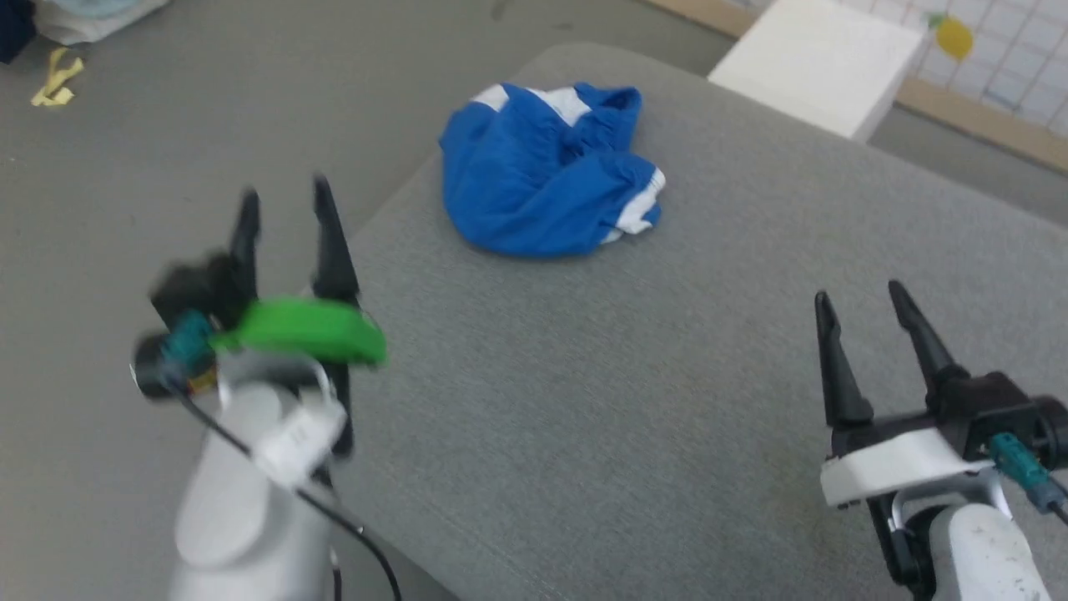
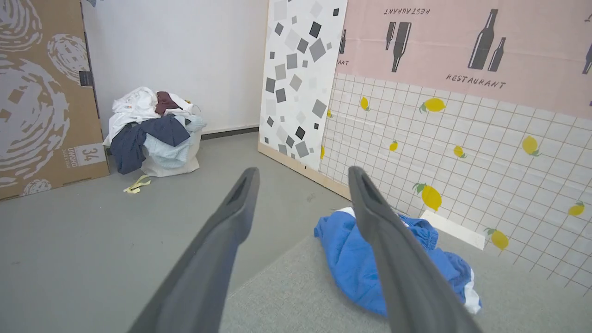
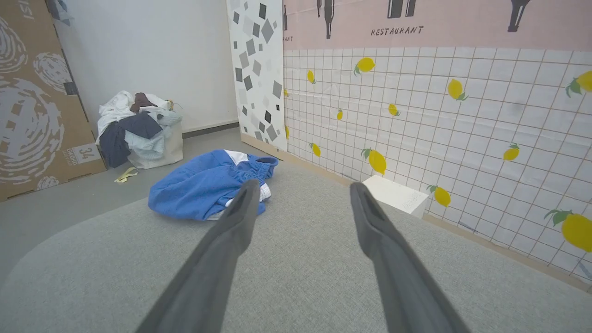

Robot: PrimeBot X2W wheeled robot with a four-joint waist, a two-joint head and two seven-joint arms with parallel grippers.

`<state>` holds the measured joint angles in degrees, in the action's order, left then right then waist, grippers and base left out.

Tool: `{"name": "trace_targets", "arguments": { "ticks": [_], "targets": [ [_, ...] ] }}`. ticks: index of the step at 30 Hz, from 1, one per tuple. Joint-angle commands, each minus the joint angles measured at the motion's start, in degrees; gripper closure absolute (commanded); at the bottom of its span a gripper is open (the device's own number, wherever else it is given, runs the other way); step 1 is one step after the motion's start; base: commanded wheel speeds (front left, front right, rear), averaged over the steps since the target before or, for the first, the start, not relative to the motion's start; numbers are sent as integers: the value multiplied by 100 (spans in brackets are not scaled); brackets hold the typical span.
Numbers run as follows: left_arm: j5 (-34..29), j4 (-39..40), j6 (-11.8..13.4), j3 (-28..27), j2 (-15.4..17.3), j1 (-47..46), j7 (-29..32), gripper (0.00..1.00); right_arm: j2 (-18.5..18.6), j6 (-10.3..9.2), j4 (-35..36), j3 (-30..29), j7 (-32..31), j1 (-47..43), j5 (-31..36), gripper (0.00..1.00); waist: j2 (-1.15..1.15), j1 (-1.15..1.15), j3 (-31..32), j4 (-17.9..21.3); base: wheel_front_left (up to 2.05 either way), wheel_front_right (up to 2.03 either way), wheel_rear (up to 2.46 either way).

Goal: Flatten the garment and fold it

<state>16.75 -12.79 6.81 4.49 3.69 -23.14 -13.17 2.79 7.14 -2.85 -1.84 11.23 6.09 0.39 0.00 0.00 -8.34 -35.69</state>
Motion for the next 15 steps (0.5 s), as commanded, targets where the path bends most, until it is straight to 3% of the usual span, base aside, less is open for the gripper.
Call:
{"name": "trace_targets", "arguments": {
  "ticks": [1,8,15],
  "targets": [
    [151,-127,-81,-102,76,-387,131,0,9,35,106,-1,-38,151,94,0,0,0,-880,711,0,0,0],
    [614,-1013,-351,-398,627,-1901,1314,0,9,35,520,16,-87,577,489,0,0,0,-1846,1541,0,0,0],
    [864,-1684,-372,-601,1227,-2723,2519,0,9,35,632,-21,13,941,756,0,0,0,-2453,2286,0,0,0]
  ]
}}
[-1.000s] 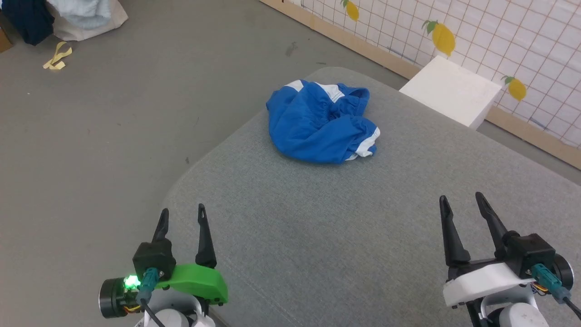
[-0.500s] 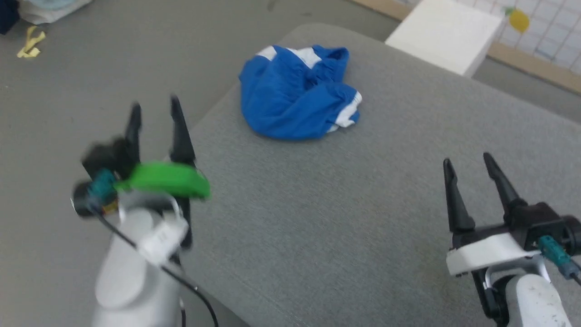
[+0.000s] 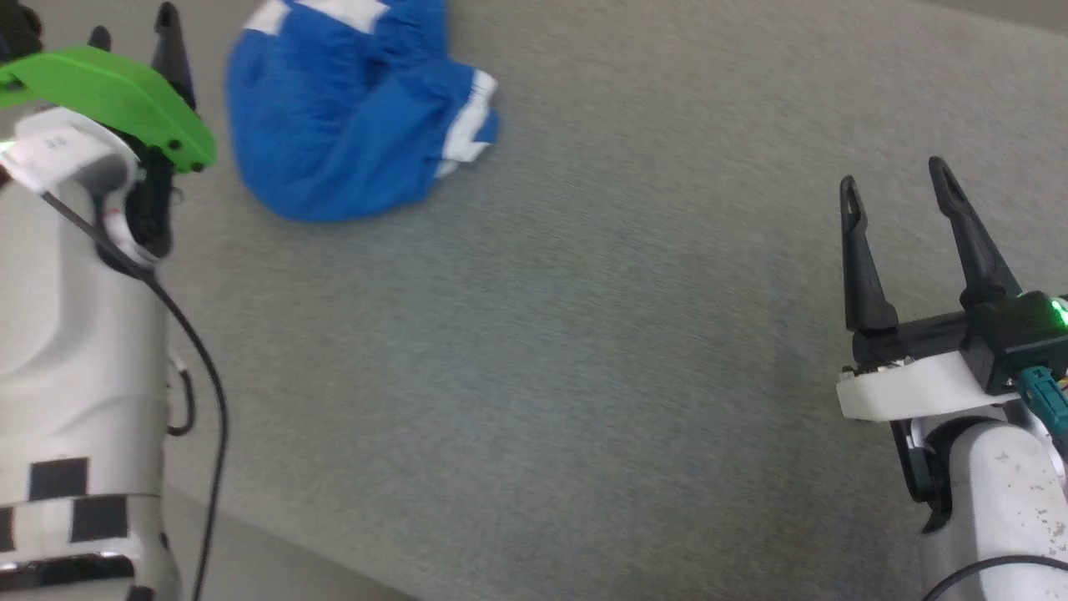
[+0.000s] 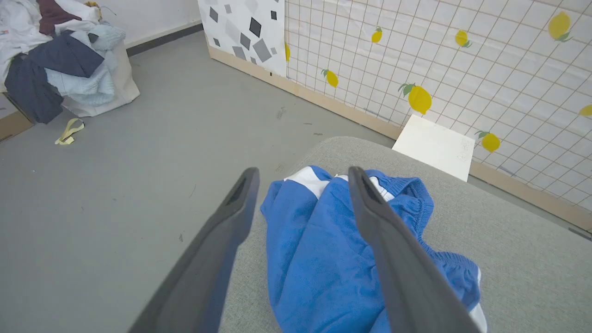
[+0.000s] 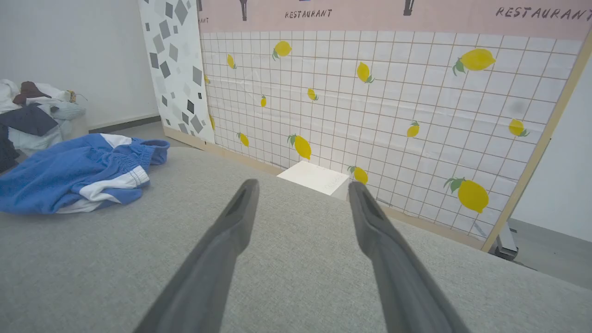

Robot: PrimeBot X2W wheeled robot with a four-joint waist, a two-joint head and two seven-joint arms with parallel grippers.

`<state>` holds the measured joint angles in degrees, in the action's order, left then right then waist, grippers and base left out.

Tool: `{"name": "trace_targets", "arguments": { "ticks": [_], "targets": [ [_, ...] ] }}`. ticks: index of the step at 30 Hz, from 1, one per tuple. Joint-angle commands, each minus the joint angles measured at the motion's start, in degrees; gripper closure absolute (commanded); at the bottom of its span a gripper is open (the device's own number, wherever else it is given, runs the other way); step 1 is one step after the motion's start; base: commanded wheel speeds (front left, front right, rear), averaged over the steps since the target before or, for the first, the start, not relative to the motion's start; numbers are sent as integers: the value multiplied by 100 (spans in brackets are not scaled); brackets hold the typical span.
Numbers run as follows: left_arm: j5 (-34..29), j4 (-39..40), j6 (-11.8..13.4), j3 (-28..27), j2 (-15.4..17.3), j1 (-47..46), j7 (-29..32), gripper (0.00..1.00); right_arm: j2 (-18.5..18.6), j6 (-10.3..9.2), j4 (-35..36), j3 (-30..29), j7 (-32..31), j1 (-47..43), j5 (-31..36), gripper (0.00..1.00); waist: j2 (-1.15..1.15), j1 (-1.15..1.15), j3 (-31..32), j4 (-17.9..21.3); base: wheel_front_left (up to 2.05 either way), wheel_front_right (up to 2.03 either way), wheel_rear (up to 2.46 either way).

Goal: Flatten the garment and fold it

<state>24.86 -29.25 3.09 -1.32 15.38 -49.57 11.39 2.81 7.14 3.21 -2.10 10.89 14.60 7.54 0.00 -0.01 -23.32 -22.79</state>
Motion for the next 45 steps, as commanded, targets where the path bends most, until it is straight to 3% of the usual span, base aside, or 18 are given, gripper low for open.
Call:
{"name": "trace_targets", "arguments": {
  "ticks": [1,9,16,20,21,22,24,27,37,45],
  "targets": [
    [76,-107,12,-32,125,-128,239,0,7,35,19,4,60,118,52,0,0,1,-1003,1069,0,0,0],
    [360,-362,472,-333,592,-117,1750,0,7,35,-59,13,160,238,-2,0,0,1,-1311,1585,0,0,0],
    [537,-97,1326,-553,715,543,3253,0,7,35,-144,56,247,274,-159,0,0,1,-1366,1780,0,0,0],
    [635,352,1633,-573,719,964,4008,0,7,35,-245,65,276,261,-224,0,0,1,-1278,1797,0,0,0],
    [672,460,1655,-570,717,1050,4161,36,7,35,-261,76,283,262,-241,0,0,1,-1255,1796,0,0,0],
    [704,604,1678,-564,720,1150,4308,100,7,35,-280,91,290,265,-259,0,0,1,-1217,1792,0,0,0],
    [680,907,1642,-543,790,1297,4349,100,7,35,-318,115,303,266,-291,0,0,1,-1137,1786,0,0,0],
    [500,1314,1506,-564,954,1392,3834,100,7,35,-393,145,321,255,-348,0,0,1,-980,1783,0,0,0],
    [-237,1500,520,-346,1408,840,809,100,7,35,-831,179,386,-17,-490,0,0,1,238,1864,0,0,0],
    [-846,1248,-26,446,1352,92,-520,100,7,35,-1106,73,401,-508,-600,0,0,1,1257,2123,0,0,0]
  ]
}}
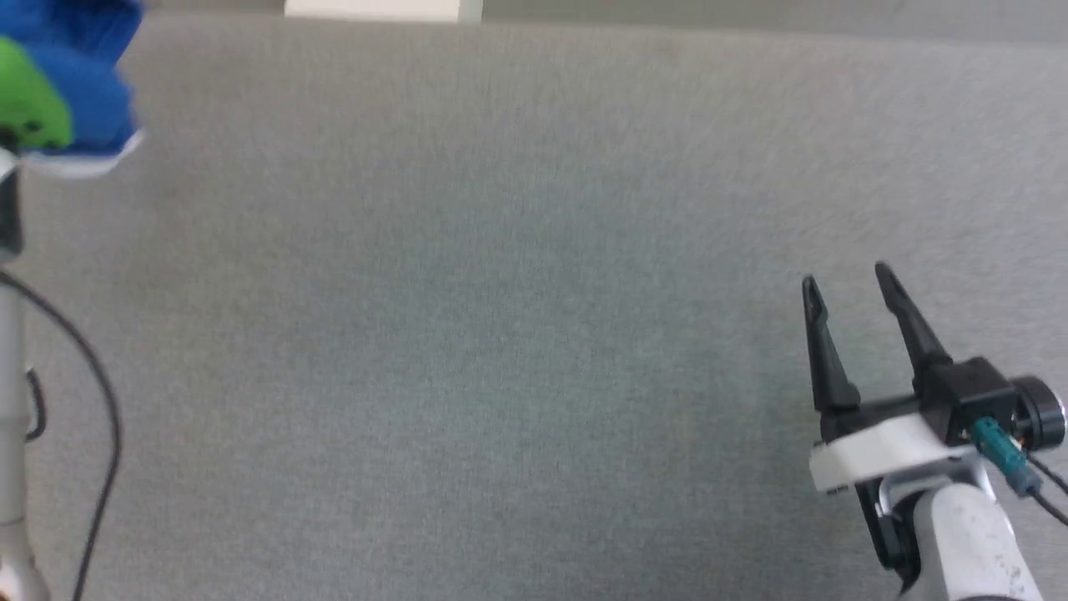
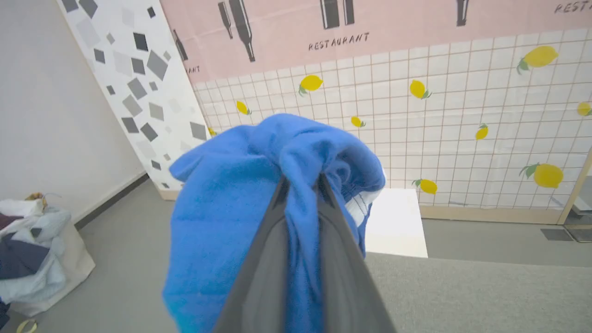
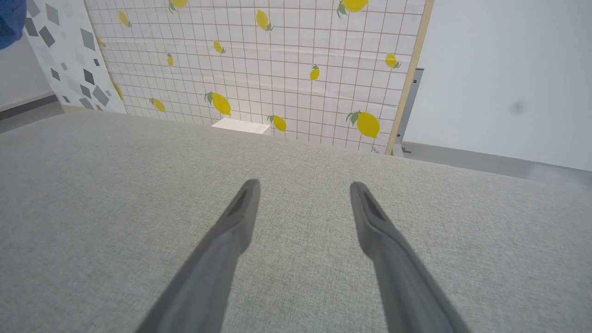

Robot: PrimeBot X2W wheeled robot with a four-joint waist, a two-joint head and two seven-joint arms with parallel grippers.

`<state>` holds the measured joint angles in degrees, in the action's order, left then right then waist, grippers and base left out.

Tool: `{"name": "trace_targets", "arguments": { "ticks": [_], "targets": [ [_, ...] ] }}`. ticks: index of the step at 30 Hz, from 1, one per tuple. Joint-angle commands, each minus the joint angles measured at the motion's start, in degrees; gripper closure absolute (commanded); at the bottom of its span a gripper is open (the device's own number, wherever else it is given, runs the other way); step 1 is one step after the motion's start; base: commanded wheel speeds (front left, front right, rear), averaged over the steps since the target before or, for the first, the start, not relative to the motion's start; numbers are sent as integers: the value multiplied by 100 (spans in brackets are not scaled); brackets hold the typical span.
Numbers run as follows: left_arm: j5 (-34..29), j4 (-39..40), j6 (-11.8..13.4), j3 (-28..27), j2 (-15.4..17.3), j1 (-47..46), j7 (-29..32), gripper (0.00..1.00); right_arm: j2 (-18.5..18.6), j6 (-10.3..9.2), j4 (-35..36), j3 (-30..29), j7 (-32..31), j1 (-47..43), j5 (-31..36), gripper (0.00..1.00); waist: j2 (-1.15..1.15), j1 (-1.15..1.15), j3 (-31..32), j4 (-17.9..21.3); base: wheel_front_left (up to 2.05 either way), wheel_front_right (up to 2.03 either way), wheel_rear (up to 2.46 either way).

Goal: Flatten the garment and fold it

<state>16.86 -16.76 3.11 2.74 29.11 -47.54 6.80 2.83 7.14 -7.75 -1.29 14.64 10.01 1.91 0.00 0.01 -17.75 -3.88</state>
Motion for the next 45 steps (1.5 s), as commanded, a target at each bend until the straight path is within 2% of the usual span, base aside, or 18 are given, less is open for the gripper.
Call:
{"name": "trace_targets", "arguments": {
  "ticks": [1,8,21,25,29,37,41,44,45],
  "targets": [
    [-106,3,-66,139,-58,-186,-140,100,5,35,-22,-20,27,-96,-42,0,0,-1,765,270,0,0,0],
    [-198,-35,-348,813,-683,-617,-547,100,5,35,-95,-59,25,-349,-58,0,0,-1,1196,724,0,0,0],
    [235,-438,-802,1903,-2086,-477,-521,100,5,35,8,-138,-160,-555,58,0,0,-1,1281,1600,0,0,0],
    [413,-837,-884,2285,-2314,-214,-8,100,5,35,29,-147,-173,-591,40,0,0,-1,1252,1764,0,0,0],
    [638,-1305,-878,2674,-2477,235,831,100,5,35,29,-147,-167,-595,0,0,0,-1,1202,1883,0,0,0],
    [904,-2208,-613,3394,-2602,1077,2201,100,5,35,-1,-140,-127,-597,-82,0,0,-1,1096,1958,0,0,0],
    [1019,-2474,-612,3640,-2615,1287,2554,100,5,35,-36,-109,-113,-566,-100,0,0,-1,1084,1967,0,0,0],
    [1107,-2480,-572,3693,-2619,1333,2499,100,5,35,-56,-95,-104,-550,-119,0,0,-1,1091,1947,0,0,0],
    [1113,-2442,-542,3700,-2620,1323,2382,3,5,35,-62,-95,-100,-552,-122,0,0,-1,1100,1928,0,0,0]
  ]
}}
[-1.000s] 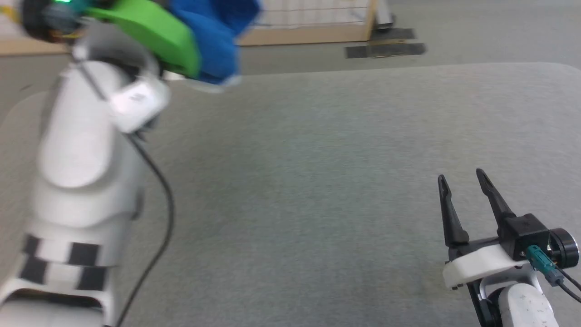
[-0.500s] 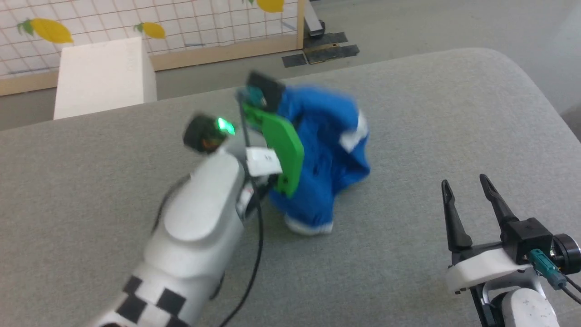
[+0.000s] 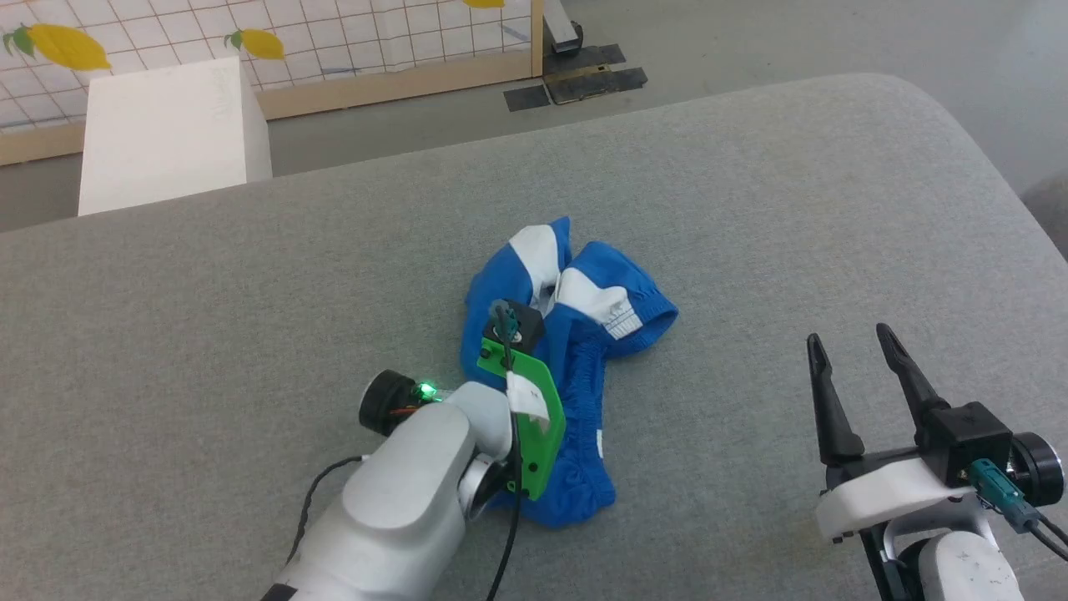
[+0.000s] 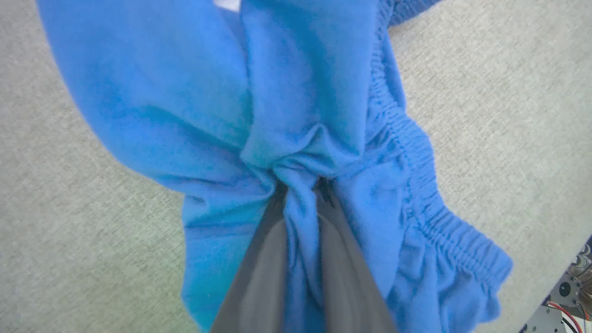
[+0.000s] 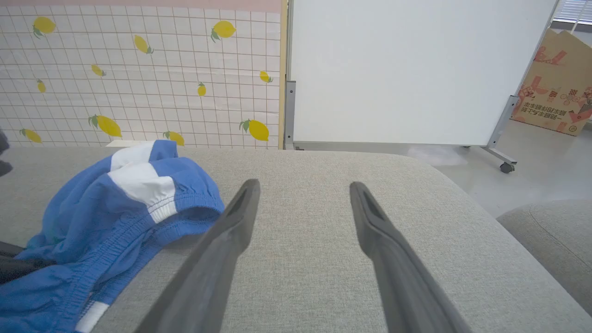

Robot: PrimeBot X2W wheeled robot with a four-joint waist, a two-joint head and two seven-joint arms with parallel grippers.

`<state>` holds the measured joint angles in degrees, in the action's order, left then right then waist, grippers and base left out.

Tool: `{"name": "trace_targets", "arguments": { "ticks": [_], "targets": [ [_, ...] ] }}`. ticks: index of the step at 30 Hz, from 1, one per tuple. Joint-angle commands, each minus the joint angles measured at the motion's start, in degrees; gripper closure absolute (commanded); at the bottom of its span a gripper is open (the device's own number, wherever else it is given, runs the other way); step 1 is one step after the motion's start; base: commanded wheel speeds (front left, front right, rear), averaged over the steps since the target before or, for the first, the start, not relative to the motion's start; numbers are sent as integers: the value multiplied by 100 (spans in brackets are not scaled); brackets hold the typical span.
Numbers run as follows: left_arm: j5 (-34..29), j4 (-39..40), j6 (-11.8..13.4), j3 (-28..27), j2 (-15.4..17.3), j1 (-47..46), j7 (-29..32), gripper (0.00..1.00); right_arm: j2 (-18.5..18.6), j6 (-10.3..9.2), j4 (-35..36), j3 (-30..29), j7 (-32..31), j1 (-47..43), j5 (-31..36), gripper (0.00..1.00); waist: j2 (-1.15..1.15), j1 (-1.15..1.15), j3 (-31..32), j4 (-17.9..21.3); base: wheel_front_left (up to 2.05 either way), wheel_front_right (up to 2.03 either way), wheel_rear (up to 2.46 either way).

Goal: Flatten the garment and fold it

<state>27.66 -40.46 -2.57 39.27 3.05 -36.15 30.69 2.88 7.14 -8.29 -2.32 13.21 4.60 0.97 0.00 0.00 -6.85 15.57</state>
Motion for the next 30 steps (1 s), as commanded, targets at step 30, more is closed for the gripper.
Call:
{"name": "trace_targets", "arguments": {
  "ticks": [30],
  "targets": [
    [-627,3177,339,-2728,491,2771,-4567,0,-1,35,263,-223,-68,-446,-72,0,0,0,560,-1159,0,0,0]
  ]
}}
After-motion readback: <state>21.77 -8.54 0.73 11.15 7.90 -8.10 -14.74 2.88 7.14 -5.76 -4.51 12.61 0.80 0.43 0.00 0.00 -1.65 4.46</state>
